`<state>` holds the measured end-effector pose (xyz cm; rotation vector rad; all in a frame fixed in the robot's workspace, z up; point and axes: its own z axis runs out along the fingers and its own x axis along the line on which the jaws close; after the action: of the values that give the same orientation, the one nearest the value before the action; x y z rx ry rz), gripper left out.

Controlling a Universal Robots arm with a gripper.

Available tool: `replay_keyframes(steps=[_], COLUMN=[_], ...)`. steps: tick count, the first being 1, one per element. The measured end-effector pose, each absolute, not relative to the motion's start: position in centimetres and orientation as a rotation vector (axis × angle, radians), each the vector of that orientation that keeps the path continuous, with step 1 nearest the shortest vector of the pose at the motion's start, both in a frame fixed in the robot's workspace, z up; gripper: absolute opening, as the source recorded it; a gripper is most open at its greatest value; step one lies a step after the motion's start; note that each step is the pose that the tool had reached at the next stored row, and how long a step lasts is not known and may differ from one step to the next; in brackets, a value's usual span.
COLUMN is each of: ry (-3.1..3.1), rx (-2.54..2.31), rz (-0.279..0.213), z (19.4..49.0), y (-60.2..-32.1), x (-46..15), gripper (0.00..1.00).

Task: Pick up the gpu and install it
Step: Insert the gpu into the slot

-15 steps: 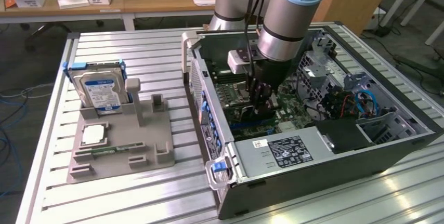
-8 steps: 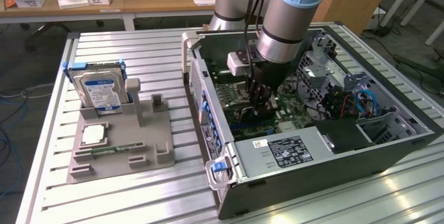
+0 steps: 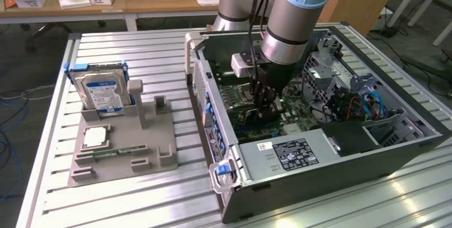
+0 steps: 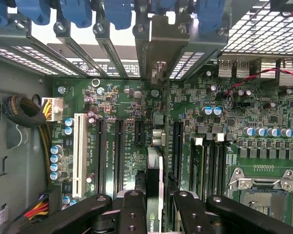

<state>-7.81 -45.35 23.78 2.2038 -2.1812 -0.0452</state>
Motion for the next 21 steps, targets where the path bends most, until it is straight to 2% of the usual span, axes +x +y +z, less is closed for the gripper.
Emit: replay_keyframes(steps=[21], ry=[-2.181], rx=[2.204], rz=[-0.045], z=[22.89], y=[-45.35], x=[-8.04], gripper=[0.27])
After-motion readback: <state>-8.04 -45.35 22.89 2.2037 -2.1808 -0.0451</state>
